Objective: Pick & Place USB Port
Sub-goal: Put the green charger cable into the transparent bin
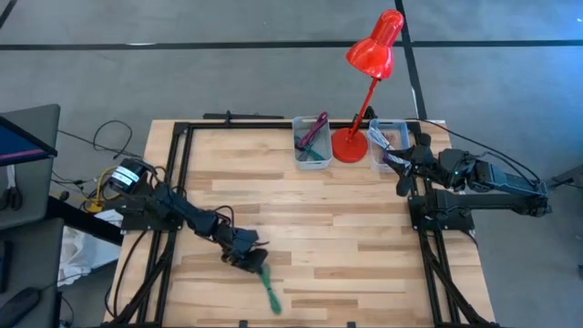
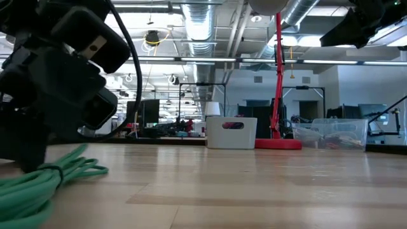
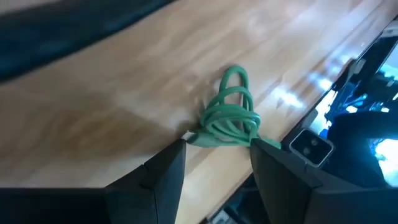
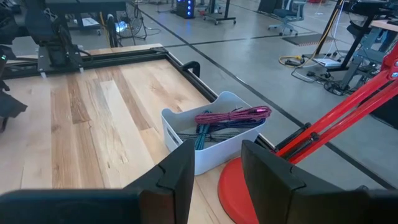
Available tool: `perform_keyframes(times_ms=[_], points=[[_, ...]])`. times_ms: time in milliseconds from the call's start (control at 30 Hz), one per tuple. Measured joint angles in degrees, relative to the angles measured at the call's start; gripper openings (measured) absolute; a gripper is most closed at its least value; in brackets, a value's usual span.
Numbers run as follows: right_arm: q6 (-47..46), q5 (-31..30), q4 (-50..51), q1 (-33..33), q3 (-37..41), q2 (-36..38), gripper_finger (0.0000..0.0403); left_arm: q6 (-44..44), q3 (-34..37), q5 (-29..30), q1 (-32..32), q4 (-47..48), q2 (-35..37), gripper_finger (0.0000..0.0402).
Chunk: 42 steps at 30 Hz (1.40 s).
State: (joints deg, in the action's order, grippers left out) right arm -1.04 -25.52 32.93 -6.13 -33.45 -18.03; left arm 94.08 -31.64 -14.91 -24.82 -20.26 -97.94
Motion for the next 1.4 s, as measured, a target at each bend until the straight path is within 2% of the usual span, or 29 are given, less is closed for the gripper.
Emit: perform_keyframes(times_ms=[200, 433, 700, 1000, 1300, 1400], points=[[-0.01, 0.09, 0.00, 0.00, 0.00, 0.00, 0.0124, -0.22, 0.04, 4.91, 0.02, -1.17, -0.17, 0.0184], [-0.02, 0.09, -0.02, 0.00, 0.00, 0.00, 0.0124, -0.52, 0.09, 14.62, 0.10, -2.40, -0.30, 0.0184], [-0.04, 0.09, -0.02, 0.00, 0.00, 0.00, 0.0124, -0.52, 0.13, 16.64, 2.13, -2.63, -0.34, 0.0184], [-0.04, 0.09, -0.04, 0.00, 0.00, -0.01, 0.0124, -0.57, 0.01, 14.11, 2.84, -2.80, -0.97, 0.0184], [-0.05, 0.09, -0.05, 0.00, 0.00, -0.02, 0.0124, -3.93, -4.55, 4.65, 2.73, -3.01, -5.53, 0.0184], [-0.05, 0.09, -0.04, 0.00, 0.00, -0.01, 0.0124, -4.76, -5.44, -1.35, 2.60, -2.98, -5.85, 0.0183]])
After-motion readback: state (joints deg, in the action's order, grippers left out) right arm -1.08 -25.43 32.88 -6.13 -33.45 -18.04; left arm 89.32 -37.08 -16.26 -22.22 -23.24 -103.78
